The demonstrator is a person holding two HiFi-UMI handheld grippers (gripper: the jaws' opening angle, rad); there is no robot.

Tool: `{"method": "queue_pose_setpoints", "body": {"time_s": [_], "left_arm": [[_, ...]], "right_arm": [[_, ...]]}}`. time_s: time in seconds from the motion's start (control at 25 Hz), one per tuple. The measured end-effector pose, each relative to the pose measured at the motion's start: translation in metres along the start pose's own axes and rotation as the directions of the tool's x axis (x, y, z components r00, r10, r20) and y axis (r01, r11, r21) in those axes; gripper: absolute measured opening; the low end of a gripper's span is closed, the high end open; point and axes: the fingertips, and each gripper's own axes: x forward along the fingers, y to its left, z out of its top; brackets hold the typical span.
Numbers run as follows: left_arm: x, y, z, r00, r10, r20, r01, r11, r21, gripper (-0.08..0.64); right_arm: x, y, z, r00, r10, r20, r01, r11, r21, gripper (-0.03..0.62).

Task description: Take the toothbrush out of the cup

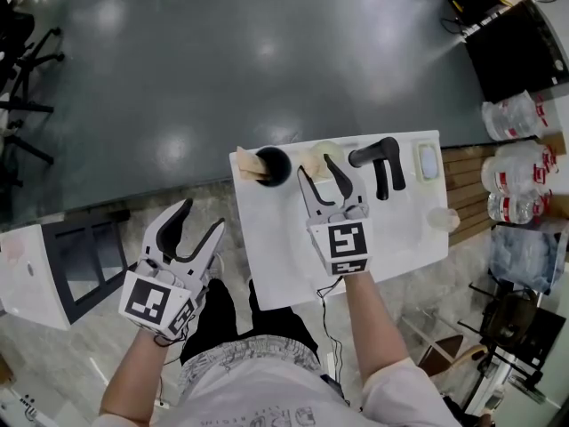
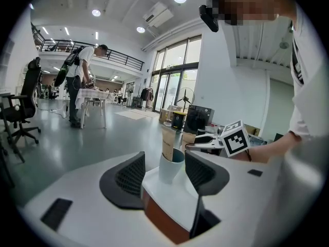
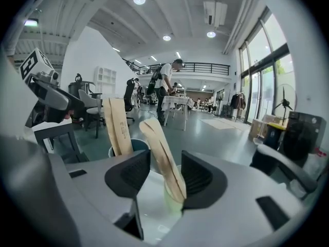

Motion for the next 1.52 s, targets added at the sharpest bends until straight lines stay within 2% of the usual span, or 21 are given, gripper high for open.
{"method": "queue_pose_setpoints", "body": {"time_s": [0.84, 1.0, 1.52], "left_arm": [[-0.005, -0.002, 0.010, 1.000, -0.015, 0.015, 0.015, 1.000, 0.011, 0.253], [-0.005, -0.002, 0.009, 1.000, -0.016, 0.015, 0.016, 1.000, 0.011, 0.253], [-0.021, -0.007, 0.021, 0.999, -0.031, 0.044, 0.030, 0.999, 0.030, 0.253]], "right_arm": [[-0.001, -0.004, 0.008, 0.997, -0.076, 0.008, 0.076, 0.996, -0.037, 0.104], [-0.003, -0.008, 0.009, 0.995, -0.100, 0.009, 0.100, 0.994, -0.045, 0.067], [-0.024, -0.014, 0.031, 0.987, -0.152, 0.045, 0.154, 0.987, -0.054, 0.061]]}}
